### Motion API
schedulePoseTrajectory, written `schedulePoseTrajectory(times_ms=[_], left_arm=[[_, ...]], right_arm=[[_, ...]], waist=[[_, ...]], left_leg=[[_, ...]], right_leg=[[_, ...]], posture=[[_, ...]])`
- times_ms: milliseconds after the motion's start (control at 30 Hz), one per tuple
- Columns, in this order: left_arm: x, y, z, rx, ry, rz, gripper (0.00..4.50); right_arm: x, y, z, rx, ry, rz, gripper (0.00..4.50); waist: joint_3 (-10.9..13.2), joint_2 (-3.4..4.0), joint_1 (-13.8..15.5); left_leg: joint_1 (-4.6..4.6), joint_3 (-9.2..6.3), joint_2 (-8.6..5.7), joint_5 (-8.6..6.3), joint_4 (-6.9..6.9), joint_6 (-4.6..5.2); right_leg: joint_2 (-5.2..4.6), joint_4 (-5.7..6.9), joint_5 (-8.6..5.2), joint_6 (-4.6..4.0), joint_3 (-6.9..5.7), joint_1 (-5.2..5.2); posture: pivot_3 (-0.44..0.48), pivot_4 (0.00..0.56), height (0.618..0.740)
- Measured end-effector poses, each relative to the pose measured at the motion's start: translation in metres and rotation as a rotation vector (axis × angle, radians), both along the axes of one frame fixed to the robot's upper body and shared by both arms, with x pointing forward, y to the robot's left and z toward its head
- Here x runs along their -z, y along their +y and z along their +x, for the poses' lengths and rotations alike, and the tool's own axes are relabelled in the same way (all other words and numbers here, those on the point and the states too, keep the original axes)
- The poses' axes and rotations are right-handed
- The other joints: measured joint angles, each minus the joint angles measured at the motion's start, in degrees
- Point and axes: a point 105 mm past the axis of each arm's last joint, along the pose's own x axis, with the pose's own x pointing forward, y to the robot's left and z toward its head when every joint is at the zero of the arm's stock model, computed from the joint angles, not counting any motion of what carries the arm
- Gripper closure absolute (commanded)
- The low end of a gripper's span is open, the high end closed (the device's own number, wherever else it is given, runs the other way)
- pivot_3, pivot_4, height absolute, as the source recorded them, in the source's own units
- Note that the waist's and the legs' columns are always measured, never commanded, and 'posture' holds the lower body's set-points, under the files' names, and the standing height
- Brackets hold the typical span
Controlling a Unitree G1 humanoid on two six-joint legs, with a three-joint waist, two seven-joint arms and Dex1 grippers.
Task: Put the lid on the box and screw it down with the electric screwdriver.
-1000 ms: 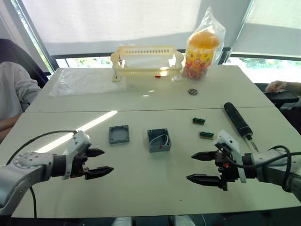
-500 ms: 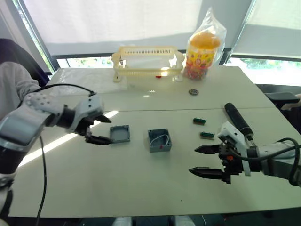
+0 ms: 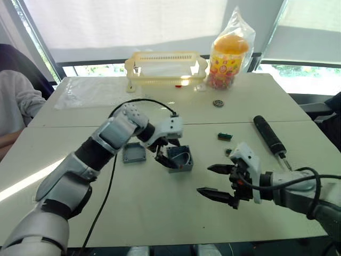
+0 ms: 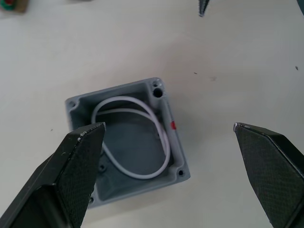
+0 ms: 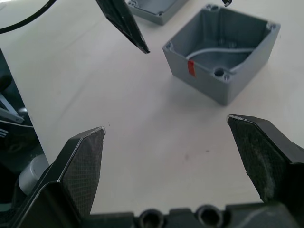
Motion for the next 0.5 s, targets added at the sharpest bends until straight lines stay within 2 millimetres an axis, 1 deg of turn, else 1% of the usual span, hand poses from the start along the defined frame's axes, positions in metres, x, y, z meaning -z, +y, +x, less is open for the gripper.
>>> schedulePoseTrajectory(times_ms=[133, 333, 500], left_arm=[[0.001, -0.003, -0.004, 0.020, -0.021, 0.017, 0.05], [0.021, -0.007, -0.003, 0.002, -0.001, 0.056, 0.05], [0.028, -0.012, -0.002, -0.013, 0.022, 0.047, 0.05]], right_arm=[[0.006, 0.000, -0.003, 0.033, 0.005, 0.005, 0.00], [0.007, -0.002, 0.000, 0.070, -0.020, 0.020, 0.00], [0.007, -0.003, 0.002, 0.084, -0.035, 0.019, 0.00]], waist=[[0.0, 0.02, 0.1], [0.0, 0.02, 0.2], [0.0, 0.02, 0.2]], left_leg=[[0.04, -0.03, 0.00, 0.00, 0.03, 0.00], [0.02, -0.03, 0.00, 0.00, 0.12, 0.00], [0.02, -0.03, 0.00, 0.00, 0.13, 0.01]], right_leg=[[0.01, 0.09, -0.01, -0.01, 0.00, 0.00], [0.01, 0.10, -0.01, 0.00, -0.01, 0.03], [0.01, 0.11, -0.01, 0.00, -0.01, 0.03]], posture=[[0.000, 0.150, 0.740], [0.000, 0.150, 0.740], [0.000, 0.150, 0.740]])
